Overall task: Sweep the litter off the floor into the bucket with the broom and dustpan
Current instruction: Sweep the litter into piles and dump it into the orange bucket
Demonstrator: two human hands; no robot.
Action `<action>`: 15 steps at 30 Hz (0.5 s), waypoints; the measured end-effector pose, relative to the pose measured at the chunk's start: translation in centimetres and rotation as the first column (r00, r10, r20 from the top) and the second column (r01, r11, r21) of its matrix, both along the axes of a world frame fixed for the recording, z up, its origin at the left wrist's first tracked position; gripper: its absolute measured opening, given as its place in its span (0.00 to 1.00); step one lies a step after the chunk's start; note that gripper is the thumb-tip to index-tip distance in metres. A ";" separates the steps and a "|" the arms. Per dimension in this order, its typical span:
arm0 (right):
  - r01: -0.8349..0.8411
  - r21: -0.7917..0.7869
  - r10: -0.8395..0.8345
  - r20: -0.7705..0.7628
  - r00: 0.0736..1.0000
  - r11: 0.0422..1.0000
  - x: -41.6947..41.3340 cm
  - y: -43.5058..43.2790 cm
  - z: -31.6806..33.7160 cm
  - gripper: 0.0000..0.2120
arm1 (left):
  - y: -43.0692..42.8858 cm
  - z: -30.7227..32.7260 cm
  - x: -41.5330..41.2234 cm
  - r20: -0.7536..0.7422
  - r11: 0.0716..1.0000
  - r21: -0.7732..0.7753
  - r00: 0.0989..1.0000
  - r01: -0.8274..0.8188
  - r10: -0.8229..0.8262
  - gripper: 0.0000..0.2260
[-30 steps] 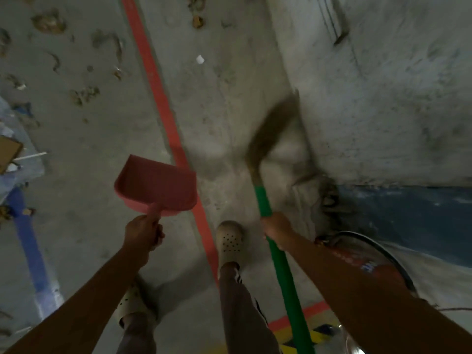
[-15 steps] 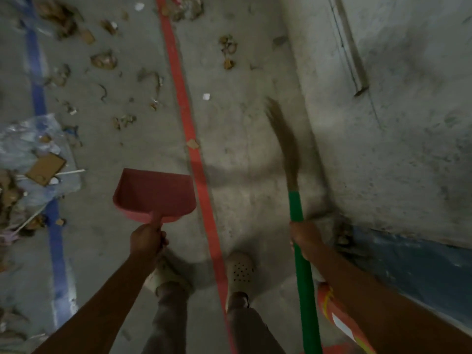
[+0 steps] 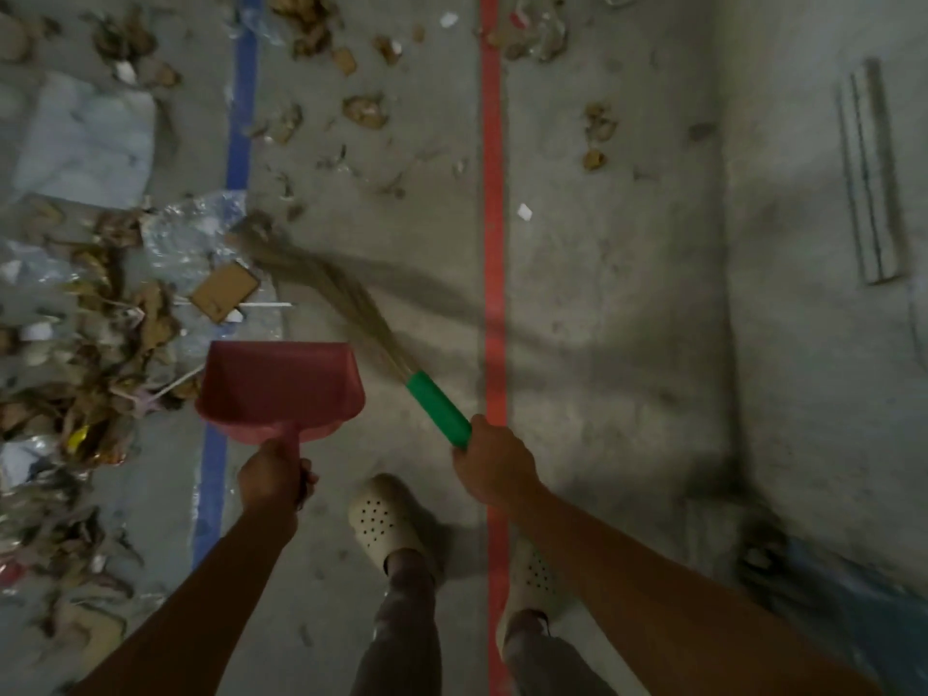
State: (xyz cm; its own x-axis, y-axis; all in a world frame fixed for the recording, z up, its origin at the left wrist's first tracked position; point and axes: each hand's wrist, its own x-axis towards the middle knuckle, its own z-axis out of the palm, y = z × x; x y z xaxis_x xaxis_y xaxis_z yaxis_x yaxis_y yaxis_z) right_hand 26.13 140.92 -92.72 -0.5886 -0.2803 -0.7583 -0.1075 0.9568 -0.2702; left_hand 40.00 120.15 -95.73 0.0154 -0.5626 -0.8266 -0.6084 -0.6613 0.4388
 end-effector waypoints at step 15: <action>0.828 -0.023 -0.828 -0.045 0.560 0.561 -18.8 2.2 -1.5 0.15 | -7.9 1.3 -7.7 -0.092 0.986 -0.017 0.981 0.167 -0.168 0.20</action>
